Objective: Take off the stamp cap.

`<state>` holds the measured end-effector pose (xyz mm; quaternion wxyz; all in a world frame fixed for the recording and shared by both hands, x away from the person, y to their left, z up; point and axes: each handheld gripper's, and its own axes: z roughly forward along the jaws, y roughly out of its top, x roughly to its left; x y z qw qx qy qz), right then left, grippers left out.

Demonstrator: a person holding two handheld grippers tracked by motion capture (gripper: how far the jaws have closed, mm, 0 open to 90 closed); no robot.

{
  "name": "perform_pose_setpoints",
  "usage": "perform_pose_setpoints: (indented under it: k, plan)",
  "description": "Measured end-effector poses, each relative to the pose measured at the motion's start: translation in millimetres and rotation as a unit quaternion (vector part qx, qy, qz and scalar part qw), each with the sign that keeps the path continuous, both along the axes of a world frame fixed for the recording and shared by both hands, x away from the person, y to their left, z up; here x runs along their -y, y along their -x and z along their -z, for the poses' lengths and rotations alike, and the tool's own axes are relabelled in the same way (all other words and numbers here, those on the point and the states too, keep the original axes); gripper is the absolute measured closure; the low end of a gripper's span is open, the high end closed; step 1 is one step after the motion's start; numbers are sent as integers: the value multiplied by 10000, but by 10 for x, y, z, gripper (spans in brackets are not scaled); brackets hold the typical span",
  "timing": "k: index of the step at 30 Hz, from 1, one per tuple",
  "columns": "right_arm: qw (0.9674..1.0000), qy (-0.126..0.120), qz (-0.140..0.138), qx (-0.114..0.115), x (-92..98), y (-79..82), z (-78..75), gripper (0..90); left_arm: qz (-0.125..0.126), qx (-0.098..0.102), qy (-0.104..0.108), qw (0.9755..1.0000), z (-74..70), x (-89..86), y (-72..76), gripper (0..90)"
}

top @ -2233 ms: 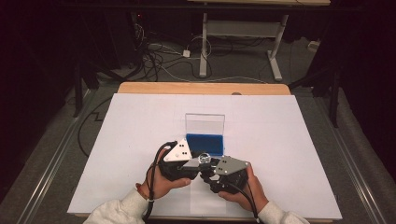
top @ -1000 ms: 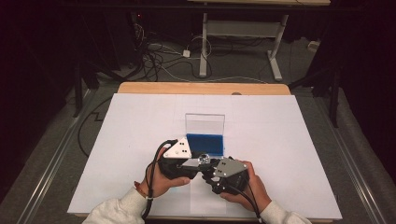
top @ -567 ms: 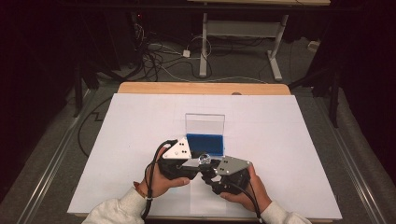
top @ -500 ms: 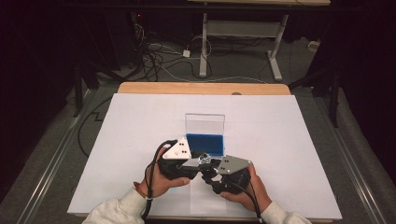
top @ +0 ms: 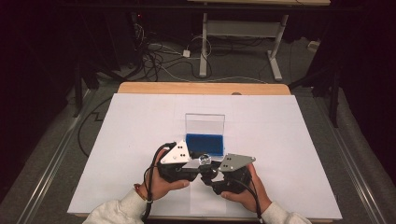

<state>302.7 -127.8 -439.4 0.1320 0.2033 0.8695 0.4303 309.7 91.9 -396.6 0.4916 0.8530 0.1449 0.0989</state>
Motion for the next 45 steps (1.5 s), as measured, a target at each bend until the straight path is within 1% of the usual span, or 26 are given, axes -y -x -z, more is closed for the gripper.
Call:
perform_pose_setpoints:
  k: [1, 2, 3, 4, 5, 6, 7, 8, 9, 10, 11, 12, 13, 14, 15, 16, 17, 18, 20, 22, 24, 27, 30, 35, 39, 45]
  plan:
    - [9997, 175, -33, 137, -7, 5, -14, 392, 35, -68, 21, 10000, 3, -8, -16, 551]
    - [9997, 175, -33, 137, -7, 5, -14, 392, 69, -138, 51, 9999, 3, -16, -31, 551]
    - [9994, 261, -20, 220, -18, 22, -22, 391, 123, -134, 26, 9998, 1, -14, -32, 551]
    - [9985, 420, 7, 360, -40, 48, -32, 393, 99, -127, 94, 9998, -7, -13, -32, 551]
    - [9966, 651, -155, 477, -77, 82, -23, 393, 85, -207, 147, 9996, -20, -4, -56, 551]
    - [9926, 938, -426, 650, -186, 179, 33, 393, 92, -195, 140, 9997, -18, 13, -61, 551]
    - [9915, 938, -578, 690, -305, 252, 53, 392, 105, -113, 51, 9999, -15, 23, -64, 551]
    - [9915, 938, -578, 690, -305, 252, 53, 392, 52, -107, 59, 9999, -14, 20, -62, 551]
    - [9911, 965, -564, 726, -313, 241, 37, 392, 35, -151, 83, 9998, -17, -8, -71, 551]
    - [9921, 922, -517, 668, -263, 194, 7, 391, 43, -168, 47, 9998, -22, -29, -72, 551]
    - [9940, 884, -345, 547, -185, 147, 13, 391, -1, -116, 16, 9999, -24, -41, -67, 551]
    - [9940, 884, -345, 547, -185, 147, 13, 391, -25, -100, -3, 9999, -27, -58, -72, 551]
    - [9937, 922, -266, 575, -153, 136, 25, 391, -35, -112, 2, 9999, -27, -74, -85, 551]
    - [9943, 906, -260, 505, -107, 124, 25, 391, -43, -113, 9, 9999, -26, -82, -90, 551]
    - [9943, 906, -260, 505, -107, 124, 25, 391, -62, -119, -3, 9999, -24, -92, -96, 551]
    - [9936, 947, -240, 560, -88, 124, 19, 390, -50, -147, -63, 9999, -20, -99, -101, 551]
    - [9940, 928, -162, 549, -65, 119, 13, 390, -52, -117, -78, 9999, -16, -105, -101, 551]
    - [9941, 940, -176, 522, -48, 112, 10, 390, -84, -124, -75, 9999, -11, -114, -100, 551]
    - [9938, 960, -13, 563, 53, 84, -10, 389, -123, -85, -132, 9998, -9, -128, -109, 551]
    - [9934, 969, 4, 610, 83, 78, -16, 389, -165, -49, -155, 9997, -7, -142, -118, 551]
    - [9943, 865, 175, 596, 181, 65, -49, 389, -202, -38, -195, 9996, 0, -157, -119, 551]
    - [9950, 661, 337, 666, 316, 59, -98, 389, -257, 6, -243, 9994, 6, -184, -129, 551]
    - [9945, 529, 490, 764, 440, 74, -143, 389, -318, 20, -231, 9992, 3, -212, -140, 551]
    - [9933, 335, 744, 814, 635, 98, -199, 389, -375, 65, -251, 9990, -5, -249, -152, 551]
    - [9920, 266, 892, 848, 753, 115, -214, 389, -422, 105, -297, 9986, -7, -277, -166, 551]
    - [9890, 217, 1151, 908, 912, 143, -222, 389, -520, 134, -302, 9981, -9, -330, -198, 551]
